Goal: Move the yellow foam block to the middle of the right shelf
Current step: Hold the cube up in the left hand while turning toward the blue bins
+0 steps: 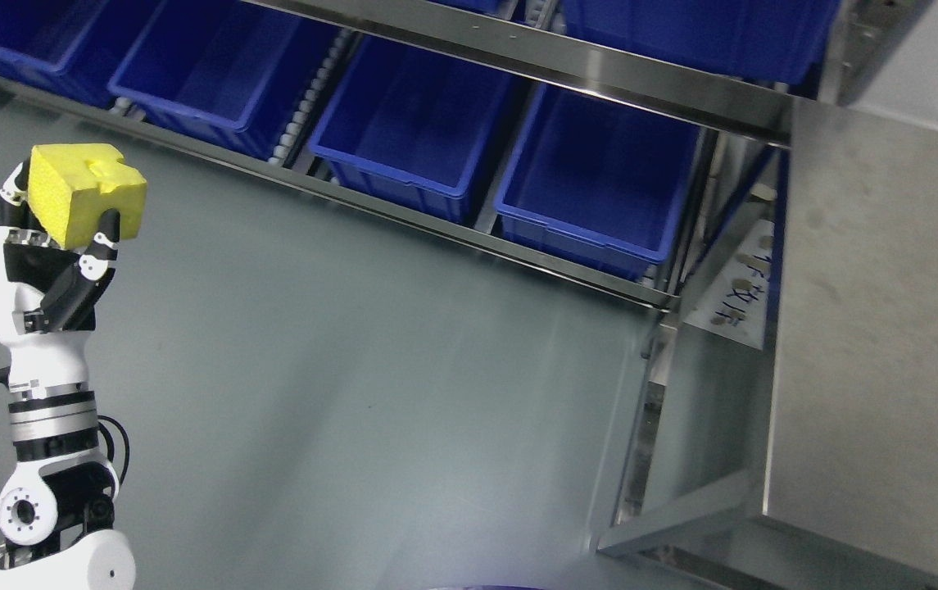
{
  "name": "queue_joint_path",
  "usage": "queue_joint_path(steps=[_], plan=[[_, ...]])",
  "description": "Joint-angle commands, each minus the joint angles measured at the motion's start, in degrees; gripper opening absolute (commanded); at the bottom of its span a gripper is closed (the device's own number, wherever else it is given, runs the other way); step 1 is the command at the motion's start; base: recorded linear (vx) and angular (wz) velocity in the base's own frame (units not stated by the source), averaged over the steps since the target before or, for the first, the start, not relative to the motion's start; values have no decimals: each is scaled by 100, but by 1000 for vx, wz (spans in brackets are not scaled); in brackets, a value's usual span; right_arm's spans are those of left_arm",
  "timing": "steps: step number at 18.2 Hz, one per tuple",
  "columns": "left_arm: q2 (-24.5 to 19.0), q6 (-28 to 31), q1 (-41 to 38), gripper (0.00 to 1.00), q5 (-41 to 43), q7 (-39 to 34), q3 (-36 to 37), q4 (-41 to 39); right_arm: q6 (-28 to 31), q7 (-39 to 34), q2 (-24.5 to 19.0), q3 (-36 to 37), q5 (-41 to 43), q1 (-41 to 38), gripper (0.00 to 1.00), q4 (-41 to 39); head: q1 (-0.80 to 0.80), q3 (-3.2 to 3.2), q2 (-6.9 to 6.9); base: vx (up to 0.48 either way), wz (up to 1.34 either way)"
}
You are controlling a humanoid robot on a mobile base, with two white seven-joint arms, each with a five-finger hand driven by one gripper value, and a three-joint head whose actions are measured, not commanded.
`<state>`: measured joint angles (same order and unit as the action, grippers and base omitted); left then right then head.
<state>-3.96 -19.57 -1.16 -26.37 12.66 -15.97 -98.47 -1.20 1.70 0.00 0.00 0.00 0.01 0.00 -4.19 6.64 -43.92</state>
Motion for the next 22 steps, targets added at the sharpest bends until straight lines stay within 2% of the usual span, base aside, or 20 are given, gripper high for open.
queue_joint_path(steps=[1,12,22], plan=[[97,-3,-77,34,0,-1,103,-5,6,-3,100,70,-18,-133,100,-100,0,0,0,42,803],[44,-3,-77,34,0,8,94,-5,6,-3,100,70,-18,-133,100,-100,0,0,1,55,708],[62,-12,-112,34,0,61,94,-5,6,-3,100,70,-18,-141,100,-100,0,0,1,149,379]])
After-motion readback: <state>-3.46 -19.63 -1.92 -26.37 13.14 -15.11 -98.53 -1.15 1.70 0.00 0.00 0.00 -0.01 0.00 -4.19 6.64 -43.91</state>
